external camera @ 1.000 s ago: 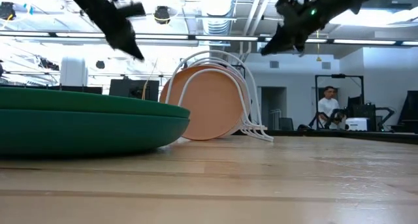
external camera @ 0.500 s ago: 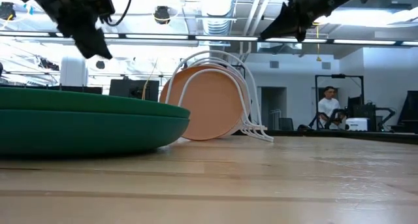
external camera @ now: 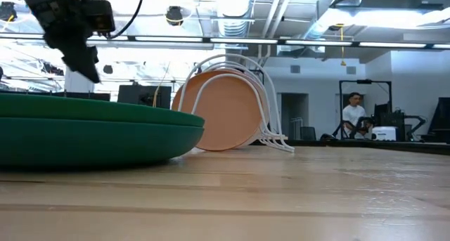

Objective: Sort dishes
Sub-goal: Put the white plate on the dish rack

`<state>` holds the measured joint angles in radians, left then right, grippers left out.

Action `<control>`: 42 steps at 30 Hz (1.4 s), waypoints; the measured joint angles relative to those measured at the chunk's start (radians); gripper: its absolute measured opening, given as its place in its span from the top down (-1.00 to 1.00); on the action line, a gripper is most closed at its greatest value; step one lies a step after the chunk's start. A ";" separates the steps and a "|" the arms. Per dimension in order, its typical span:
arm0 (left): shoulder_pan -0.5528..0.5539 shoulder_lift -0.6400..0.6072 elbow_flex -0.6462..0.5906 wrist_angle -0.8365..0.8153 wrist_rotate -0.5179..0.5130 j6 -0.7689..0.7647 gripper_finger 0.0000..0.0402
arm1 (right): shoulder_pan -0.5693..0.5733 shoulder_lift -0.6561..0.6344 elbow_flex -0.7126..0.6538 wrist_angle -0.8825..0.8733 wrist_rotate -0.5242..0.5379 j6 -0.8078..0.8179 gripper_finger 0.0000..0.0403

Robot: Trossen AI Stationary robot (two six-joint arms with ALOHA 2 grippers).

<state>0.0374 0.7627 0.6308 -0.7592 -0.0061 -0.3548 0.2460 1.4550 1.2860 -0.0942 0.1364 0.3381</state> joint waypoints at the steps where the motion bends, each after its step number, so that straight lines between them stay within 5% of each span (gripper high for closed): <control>1: -0.008 0.000 0.000 -0.004 -0.004 -0.006 0.37 | 0.024 0.063 0.076 -0.060 -0.004 -0.003 0.98; 7: -0.062 0.001 0.000 -0.010 -0.056 -0.013 0.37 | 0.088 0.414 0.491 -0.514 0.056 0.009 0.98; 15: -0.137 0.000 -0.012 -0.027 -0.107 -0.067 0.37 | 0.076 0.716 0.783 -0.878 0.017 0.002 0.98; 20: -0.170 0.003 -0.057 -0.033 -0.140 -0.103 0.37 | 0.056 0.782 0.800 -0.880 -0.090 0.006 0.98; 42: -0.252 0.017 -0.059 0.083 -0.161 -0.194 0.37 | 0.026 0.857 0.799 -0.831 -0.206 0.054 0.98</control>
<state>-0.2150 0.7799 0.5720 -0.6766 -0.1676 -0.5484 0.2722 2.3123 2.0853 -0.9247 -0.0692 0.3918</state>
